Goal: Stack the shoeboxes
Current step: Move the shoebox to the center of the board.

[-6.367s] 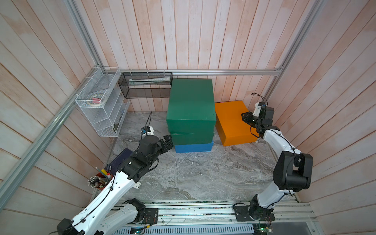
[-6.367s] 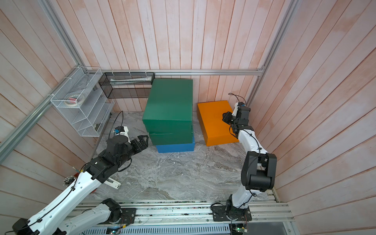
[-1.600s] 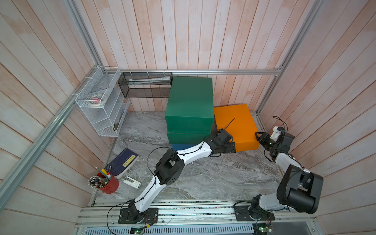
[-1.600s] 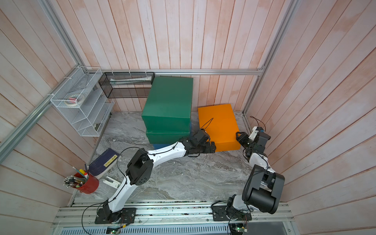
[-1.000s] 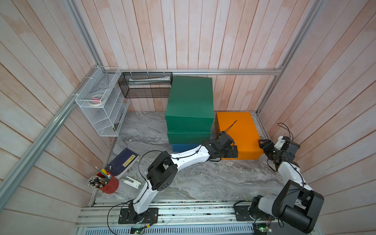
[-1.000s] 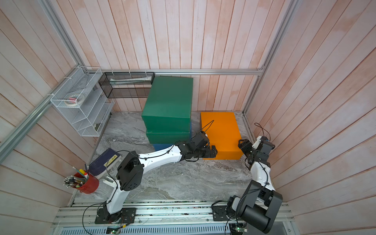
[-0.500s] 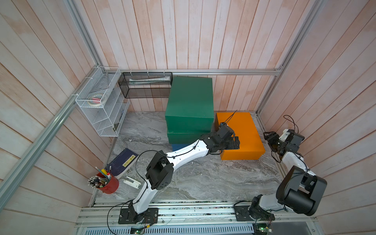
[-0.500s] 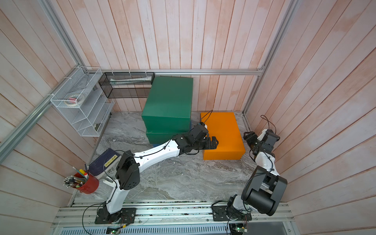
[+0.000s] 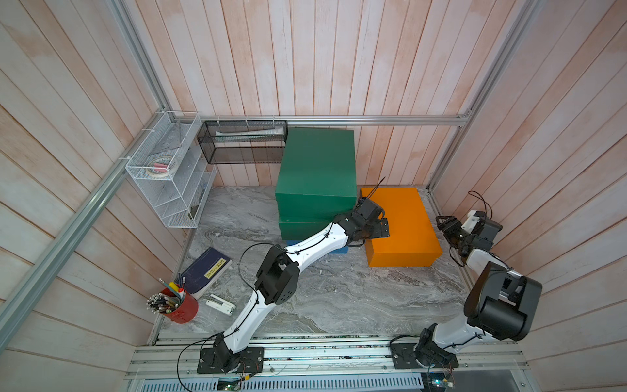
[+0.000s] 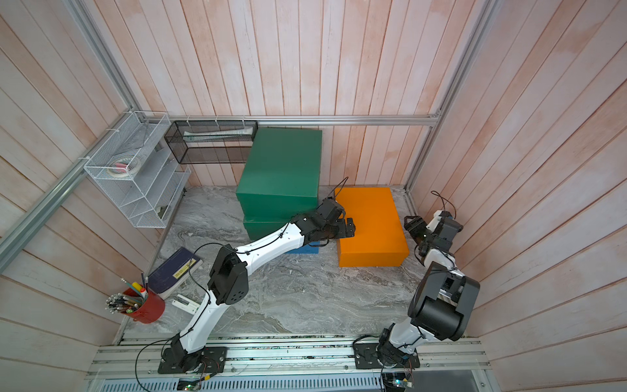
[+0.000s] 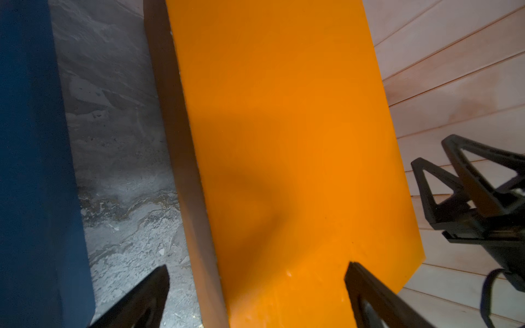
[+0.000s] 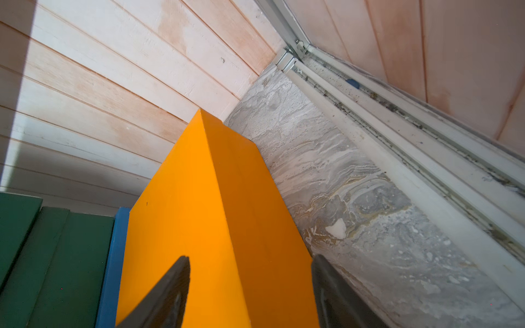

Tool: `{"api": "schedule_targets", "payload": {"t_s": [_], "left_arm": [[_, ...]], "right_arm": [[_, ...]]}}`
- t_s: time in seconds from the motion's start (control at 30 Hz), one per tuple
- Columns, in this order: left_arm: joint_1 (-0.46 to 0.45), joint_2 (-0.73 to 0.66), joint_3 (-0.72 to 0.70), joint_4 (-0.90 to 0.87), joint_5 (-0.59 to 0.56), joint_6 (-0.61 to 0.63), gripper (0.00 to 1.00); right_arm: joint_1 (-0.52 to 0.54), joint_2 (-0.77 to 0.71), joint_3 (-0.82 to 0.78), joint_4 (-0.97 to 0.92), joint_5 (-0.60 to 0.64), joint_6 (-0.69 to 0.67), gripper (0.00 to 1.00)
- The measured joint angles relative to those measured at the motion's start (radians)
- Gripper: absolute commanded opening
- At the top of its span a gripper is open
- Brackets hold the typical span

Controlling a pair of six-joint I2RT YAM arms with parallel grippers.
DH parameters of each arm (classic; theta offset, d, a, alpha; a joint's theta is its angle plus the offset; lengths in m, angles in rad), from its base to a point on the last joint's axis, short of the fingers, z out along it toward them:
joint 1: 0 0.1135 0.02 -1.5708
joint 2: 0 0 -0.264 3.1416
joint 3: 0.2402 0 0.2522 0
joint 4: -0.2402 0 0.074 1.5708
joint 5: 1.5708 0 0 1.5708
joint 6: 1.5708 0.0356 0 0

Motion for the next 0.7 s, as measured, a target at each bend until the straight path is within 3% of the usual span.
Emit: {"api": "schedule_targets", "payload": {"t_s": [0.7], "left_arm": [[-0.003,0.056,0.013,0.004,0.035,-0.001,1.00]], "right_arm": [[0.109,0.073,-0.018,0.059,0.035,-0.077,0.73]]}}
